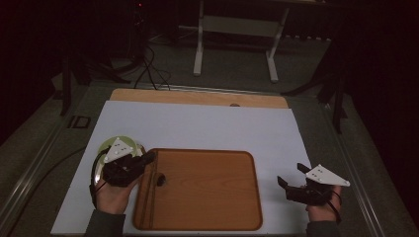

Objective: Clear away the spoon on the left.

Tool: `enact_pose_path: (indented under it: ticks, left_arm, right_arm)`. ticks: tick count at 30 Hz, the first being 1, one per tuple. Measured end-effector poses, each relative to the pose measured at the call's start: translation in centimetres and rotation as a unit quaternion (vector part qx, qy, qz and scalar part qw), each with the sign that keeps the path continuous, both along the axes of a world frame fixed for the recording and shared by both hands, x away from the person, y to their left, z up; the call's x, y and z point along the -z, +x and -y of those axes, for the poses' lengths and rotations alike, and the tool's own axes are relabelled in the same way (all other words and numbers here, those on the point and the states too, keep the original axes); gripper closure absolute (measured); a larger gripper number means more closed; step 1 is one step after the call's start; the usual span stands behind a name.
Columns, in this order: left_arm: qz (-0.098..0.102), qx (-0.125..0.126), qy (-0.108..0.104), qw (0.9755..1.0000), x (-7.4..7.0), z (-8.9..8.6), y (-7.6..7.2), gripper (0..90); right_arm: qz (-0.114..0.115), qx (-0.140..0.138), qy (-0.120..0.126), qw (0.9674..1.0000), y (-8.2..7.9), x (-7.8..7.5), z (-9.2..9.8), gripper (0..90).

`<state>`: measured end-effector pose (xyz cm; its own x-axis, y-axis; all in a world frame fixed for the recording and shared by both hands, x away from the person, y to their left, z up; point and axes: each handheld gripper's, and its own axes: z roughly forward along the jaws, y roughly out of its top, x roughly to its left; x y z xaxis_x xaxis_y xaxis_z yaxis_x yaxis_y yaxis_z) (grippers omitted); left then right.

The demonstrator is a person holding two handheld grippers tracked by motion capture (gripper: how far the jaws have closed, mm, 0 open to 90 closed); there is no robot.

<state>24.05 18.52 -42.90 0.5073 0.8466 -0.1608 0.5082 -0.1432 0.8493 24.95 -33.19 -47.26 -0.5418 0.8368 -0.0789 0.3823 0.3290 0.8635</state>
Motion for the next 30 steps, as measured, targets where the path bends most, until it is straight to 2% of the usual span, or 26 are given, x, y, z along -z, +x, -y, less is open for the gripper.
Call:
enact_pose_path:
  ticks: [13,17,20,22,23,27,28,30]
  left_arm:
    - [-0.019,0.006,-0.002,0.9998,0.3,0.8,-2.2,89.0]
    - [-0.043,0.011,-0.003,0.9990,1.2,1.2,-2.5,89.0]
    - [-0.076,0.011,0.001,0.9971,2.1,1.4,-1.7,89.1]
    - [-0.082,0.007,0.001,0.9966,2.4,1.4,-1.3,88.8]
    - [-0.095,0.006,-0.008,0.9954,2.8,1.5,-0.2,88.5]
    - [-0.109,0.017,0.007,0.9939,3.8,2.4,1.7,85.7]
    - [-0.109,0.017,0.007,0.9939,3.8,2.4,1.7,84.9]
    - [-0.121,0.019,0.007,0.9924,4.9,2.9,2.8,82.7]
  right_arm:
    - [0.001,-0.001,-0.003,1.0000,0.0,0.0,0.0,14.1]
    - [0.000,-0.001,-0.002,1.0000,0.0,0.0,0.0,14.1]
    - [0.000,-0.002,-0.003,1.0000,0.0,0.0,0.0,14.1]
    - [0.000,-0.002,-0.003,1.0000,0.0,0.0,-0.1,14.1]
    - [0.000,-0.003,-0.003,1.0000,0.0,0.0,-0.1,14.1]
    - [-0.001,-0.003,-0.002,1.0000,0.0,0.0,0.0,14.1]
    - [-0.001,-0.003,-0.002,1.0000,0.0,0.0,0.0,14.1]
    - [-0.001,-0.002,0.000,1.0000,0.0,0.0,0.0,14.1]
